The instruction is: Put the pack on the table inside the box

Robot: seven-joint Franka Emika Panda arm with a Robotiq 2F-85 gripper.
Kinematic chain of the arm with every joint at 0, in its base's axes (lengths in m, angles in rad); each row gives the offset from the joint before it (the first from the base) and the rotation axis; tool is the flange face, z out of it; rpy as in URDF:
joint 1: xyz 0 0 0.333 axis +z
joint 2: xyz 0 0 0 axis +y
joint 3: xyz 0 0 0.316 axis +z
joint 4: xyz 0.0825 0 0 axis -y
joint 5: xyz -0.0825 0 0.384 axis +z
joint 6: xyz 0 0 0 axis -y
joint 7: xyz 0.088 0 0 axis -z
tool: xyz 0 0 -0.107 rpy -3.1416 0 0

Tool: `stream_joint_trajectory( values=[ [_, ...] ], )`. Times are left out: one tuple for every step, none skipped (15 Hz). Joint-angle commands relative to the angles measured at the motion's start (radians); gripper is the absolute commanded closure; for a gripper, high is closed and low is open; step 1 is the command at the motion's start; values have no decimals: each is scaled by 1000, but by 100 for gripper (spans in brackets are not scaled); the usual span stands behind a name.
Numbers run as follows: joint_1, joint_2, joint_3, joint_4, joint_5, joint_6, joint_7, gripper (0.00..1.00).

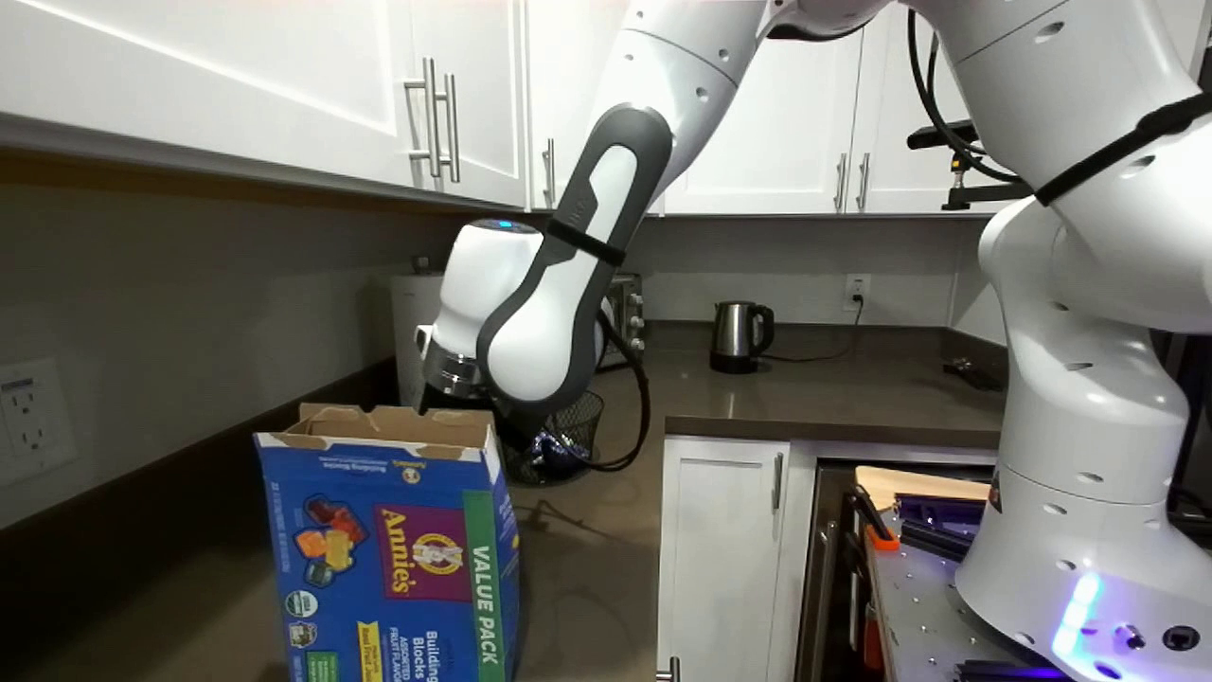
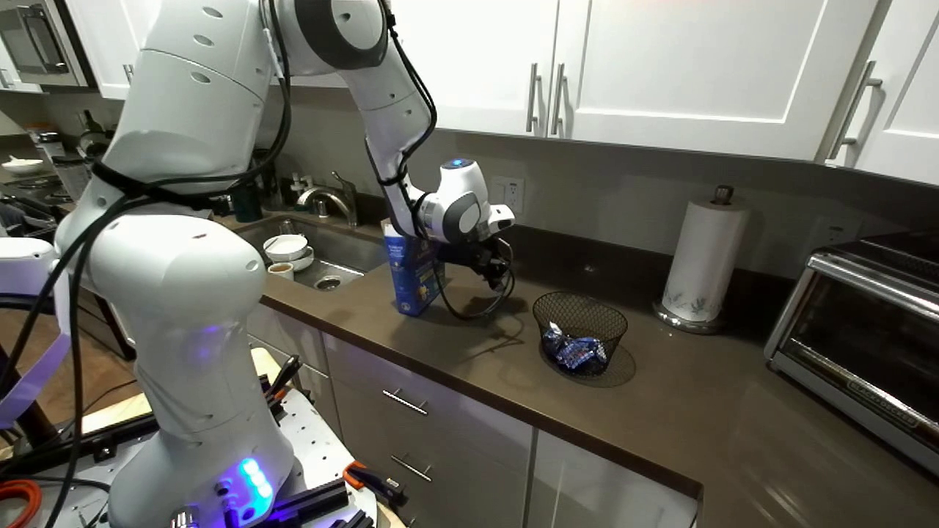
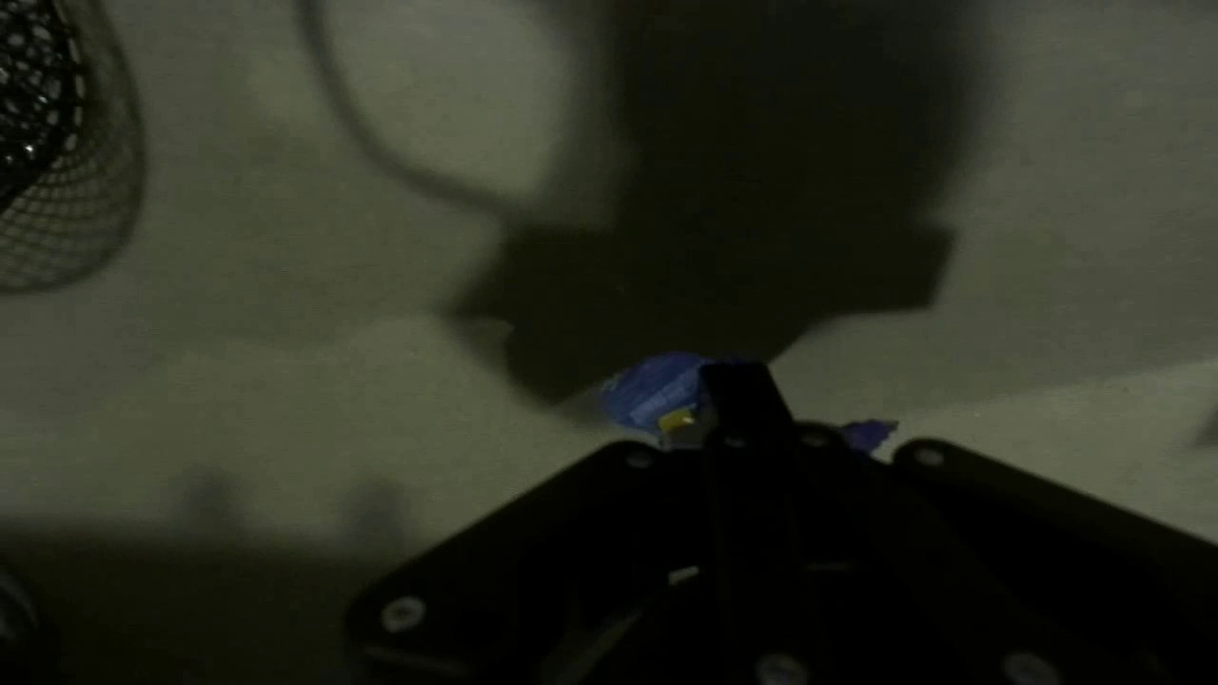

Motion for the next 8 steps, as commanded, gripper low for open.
stream_joint_trajectory(
  values=[
    [-44, -98, 32, -55, -24, -62, 8, 100],
    [-53, -114, 40, -61, -24, -80, 6, 100],
    [-72, -136, 57, -66, -19, -100, -3, 100],
    [-82, -150, 66, -69, -18, -117, -4, 100],
    [-97, -167, 76, -72, -16, -138, -7, 100],
    [-109, -180, 83, -71, -16, -154, -8, 100],
    [-125, -191, 94, -68, -12, -174, -13, 100],
    [-138, -198, 102, -62, -10, -189, -17, 100]
  ],
)
